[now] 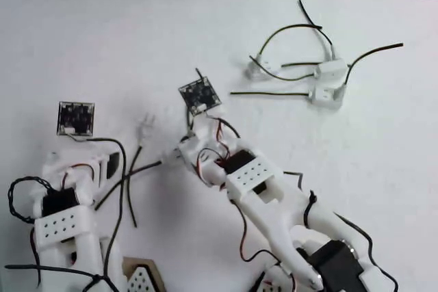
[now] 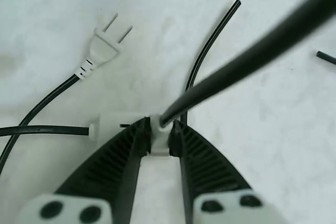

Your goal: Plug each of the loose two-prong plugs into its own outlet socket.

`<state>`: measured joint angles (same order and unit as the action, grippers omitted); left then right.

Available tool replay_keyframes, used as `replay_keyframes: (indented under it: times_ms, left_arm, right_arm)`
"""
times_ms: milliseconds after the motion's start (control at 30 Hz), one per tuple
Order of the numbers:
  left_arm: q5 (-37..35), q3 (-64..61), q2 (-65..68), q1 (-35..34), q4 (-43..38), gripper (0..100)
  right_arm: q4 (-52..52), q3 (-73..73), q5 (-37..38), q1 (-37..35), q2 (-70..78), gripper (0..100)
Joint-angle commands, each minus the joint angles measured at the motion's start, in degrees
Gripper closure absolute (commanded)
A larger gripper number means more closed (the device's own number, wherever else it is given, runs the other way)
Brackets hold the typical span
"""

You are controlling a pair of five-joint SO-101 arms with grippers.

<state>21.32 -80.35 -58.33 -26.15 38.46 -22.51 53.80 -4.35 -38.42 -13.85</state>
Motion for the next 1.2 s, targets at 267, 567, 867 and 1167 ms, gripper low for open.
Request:
replay_keyframes:
  times_ms: [267,567,867,1167]
  left_arm:
    - [0.6,-1.5,-1.5,0.6,-3.7,68]
    - [0.6,-1.5,-1.5,0.6,-3.6,68]
    - [0.6,-1.5,-1.5,0.6,-3.6,68]
    - [0.6,-1.5,-1.5,0.6,-3.6,68]
  right_arm:
    - [1.4,3.6,4.9,-1.4,-0.3,98.1]
    - [-7.1,6.2,5.1,-1.5,-9.3,98.1]
    - [-8.0,2.5,7.4,-1.3,-10.2,98.1]
    - [-8.0,-2.0,3.1,-1.2,-15.0,98.1]
